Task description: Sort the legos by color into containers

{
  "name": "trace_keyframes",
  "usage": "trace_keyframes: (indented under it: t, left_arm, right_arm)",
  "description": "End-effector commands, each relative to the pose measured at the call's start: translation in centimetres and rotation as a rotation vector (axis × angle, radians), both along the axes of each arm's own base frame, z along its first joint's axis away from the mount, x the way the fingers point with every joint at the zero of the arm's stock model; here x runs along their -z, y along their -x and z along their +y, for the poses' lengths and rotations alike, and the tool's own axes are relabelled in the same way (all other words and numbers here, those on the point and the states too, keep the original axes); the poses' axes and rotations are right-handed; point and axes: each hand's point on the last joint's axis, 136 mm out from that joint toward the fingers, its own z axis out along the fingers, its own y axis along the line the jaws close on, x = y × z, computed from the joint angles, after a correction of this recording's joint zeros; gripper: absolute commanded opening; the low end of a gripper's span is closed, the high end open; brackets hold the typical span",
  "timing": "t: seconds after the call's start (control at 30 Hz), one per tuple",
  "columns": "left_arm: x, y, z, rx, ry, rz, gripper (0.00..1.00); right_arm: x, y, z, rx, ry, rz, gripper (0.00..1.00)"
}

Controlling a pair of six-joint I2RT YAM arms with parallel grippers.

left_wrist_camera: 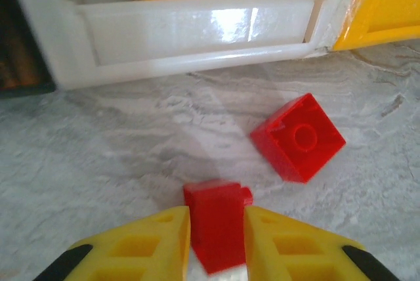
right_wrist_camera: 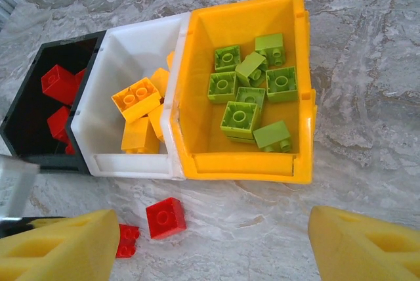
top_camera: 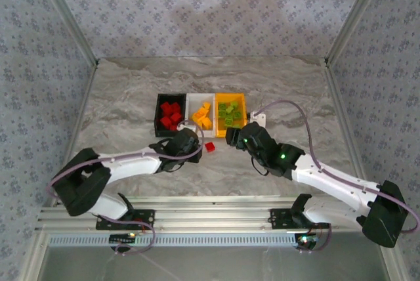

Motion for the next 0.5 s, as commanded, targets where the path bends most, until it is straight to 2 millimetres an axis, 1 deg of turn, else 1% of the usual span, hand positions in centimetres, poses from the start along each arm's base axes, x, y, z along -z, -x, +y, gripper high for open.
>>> trace_keyframes:
  t: [0.0, 0.07, 0.13, 0.2, 0.27, 0.3, 0.4, 0.47]
  left_arm:
    - [-2.7, 0.4, 1.4, -0.032, 0.006, -0.036, 0.26]
    - [-4.5, 0.5, 2.3, -0.045, 0.01, -0.068, 0.26]
    - [-5.9, 0.3, 3.0, -0.05, 0.024, -0.091, 0.33]
    - [-6.2, 0.2, 3.0, -0.037, 0.044, -0.074, 0.52]
    - [-5.6, 0.2, 2.5, -0.015, 0.04, -0.049, 0.62]
    - [-5.0, 0.2, 2.1, -0.004, 0.041, -0.031, 0.64]
    - [-3.2, 0.0, 0.9, 0.02, 0.035, 0.003, 0.66]
    - [-2.1, -0.1, 0.1, 0.036, 0.022, 0.021, 0.69]
  right_arm:
    - [0.0, 0.3, -0.9, 0.034, -0.001, -0.005, 0.78]
    - [0.0, 0.3, -1.0, 0.039, -0.004, -0.006, 0.78]
    - [0.2, 0.4, -1.1, 0.039, -0.002, -0.003, 0.78]
    - [0.4, 0.4, -1.2, 0.043, -0.001, 0.0, 0.78]
    - [0.6, 0.4, -1.2, 0.046, -0.001, 0.005, 0.78]
    - [0.7, 0.5, -1.3, 0.048, 0.002, 0.007, 0.78]
    - [0.7, 0.6, -1.5, 0.05, 0.005, 0.01, 0.78]
    - [0.5, 0.6, -1.7, 0.052, 0.005, 0.007, 0.78]
